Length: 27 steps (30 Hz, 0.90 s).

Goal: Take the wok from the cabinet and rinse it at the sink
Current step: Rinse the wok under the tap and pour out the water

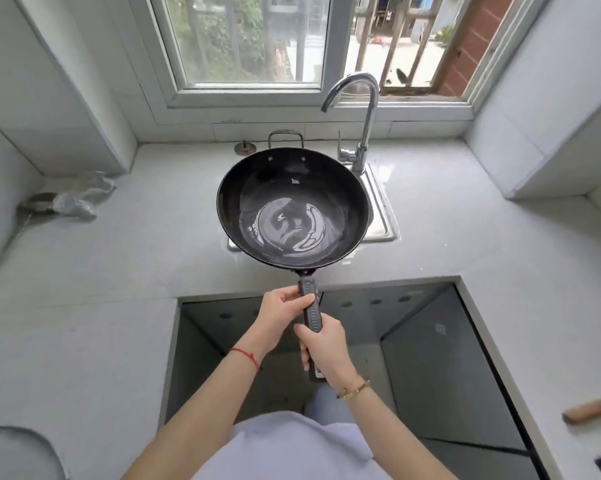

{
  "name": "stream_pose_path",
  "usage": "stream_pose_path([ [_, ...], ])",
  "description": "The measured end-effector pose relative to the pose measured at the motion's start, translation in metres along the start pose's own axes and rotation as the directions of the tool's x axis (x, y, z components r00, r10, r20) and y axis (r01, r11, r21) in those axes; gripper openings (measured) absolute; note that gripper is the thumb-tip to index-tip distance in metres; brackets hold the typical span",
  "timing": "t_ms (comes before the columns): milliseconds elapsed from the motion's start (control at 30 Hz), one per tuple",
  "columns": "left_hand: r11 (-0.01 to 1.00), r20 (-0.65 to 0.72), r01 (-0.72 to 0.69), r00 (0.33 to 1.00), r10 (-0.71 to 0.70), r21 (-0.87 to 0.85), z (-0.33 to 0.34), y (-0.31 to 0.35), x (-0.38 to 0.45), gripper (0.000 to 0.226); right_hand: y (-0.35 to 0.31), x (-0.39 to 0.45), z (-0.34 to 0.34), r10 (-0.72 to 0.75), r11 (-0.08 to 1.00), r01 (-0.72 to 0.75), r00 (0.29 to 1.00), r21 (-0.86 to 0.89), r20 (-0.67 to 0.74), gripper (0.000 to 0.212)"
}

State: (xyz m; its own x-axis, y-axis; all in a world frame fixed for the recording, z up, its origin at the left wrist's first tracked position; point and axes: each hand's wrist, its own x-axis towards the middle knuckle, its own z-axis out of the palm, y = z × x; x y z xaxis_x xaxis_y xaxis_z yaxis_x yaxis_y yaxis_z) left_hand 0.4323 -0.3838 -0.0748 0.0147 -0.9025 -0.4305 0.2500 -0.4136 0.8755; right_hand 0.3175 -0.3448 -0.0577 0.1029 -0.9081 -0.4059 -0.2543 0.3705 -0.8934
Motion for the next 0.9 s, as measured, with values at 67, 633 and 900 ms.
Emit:
stream_pose_path([
  [67,1.000,0.001,0.012,1.000,-0.012,0.007,0.003,0.010,0.030,0.026,-0.008,0.029,-0.005,0.011,1.000,-0.011,1.000,-0.007,-0.006,0.019],
  [633,0.991,-0.160,0.125,0.979,-0.130,-0.036,0.040,0.023,0.170,0.020,-0.015,0.181,-0.052,0.118,0.992,-0.111,0.986,-0.065,0.114,0.010],
  [900,0.981,-0.148,0.192,0.970,-0.191,-0.008,0.025,0.018,0.175,0.020,-0.004,0.186,-0.040,0.133,0.990,-0.126,0.985,-0.069,0.111,0.007],
])
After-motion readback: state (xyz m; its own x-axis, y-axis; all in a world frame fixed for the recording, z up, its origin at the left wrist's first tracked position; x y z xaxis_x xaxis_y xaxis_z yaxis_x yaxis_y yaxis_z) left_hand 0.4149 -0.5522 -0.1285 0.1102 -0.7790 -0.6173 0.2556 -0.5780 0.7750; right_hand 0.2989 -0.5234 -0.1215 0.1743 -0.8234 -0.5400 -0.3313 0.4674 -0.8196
